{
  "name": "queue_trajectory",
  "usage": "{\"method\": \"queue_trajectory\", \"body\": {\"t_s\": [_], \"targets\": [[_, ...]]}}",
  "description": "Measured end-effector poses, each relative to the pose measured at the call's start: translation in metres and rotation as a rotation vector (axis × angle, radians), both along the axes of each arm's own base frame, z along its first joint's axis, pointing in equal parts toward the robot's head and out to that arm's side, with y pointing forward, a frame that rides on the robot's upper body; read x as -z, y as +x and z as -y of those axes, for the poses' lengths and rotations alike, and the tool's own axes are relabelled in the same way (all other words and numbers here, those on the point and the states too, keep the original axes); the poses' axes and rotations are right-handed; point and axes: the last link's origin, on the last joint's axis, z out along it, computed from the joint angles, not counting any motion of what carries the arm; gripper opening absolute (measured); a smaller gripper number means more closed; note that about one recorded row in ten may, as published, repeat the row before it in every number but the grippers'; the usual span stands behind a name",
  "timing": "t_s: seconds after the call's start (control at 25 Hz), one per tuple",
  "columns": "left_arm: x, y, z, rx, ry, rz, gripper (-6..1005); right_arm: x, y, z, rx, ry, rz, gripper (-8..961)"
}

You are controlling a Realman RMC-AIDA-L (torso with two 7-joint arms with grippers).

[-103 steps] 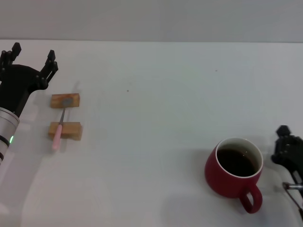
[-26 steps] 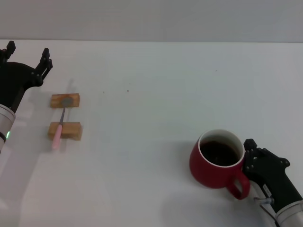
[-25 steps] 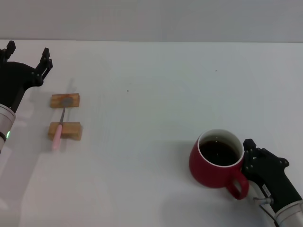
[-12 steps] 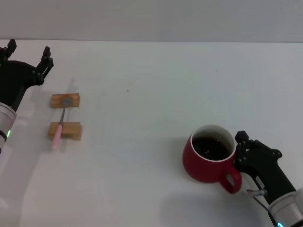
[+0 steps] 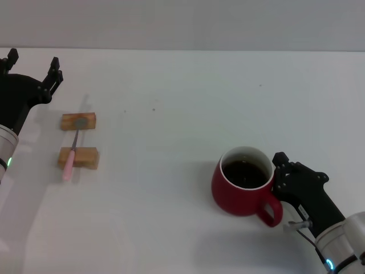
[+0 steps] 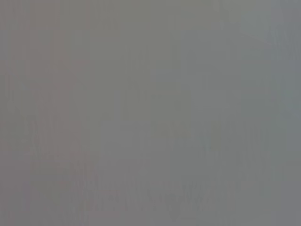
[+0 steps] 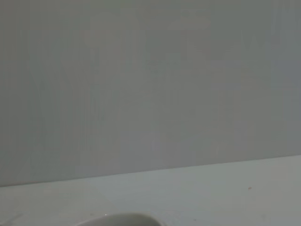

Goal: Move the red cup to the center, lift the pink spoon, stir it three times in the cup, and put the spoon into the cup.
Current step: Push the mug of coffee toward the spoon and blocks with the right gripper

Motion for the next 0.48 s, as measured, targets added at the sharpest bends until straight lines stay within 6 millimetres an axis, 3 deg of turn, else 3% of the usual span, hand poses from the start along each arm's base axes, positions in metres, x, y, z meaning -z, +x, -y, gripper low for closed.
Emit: {"method": "queue_trajectory", "body": {"t_s": [0.48], "targets": [[-0.002, 0.000, 0.000, 0.000, 0.010, 0.004, 833, 0.000, -0.007, -0.012, -0.030, -0.004, 0.004, -1]]}}
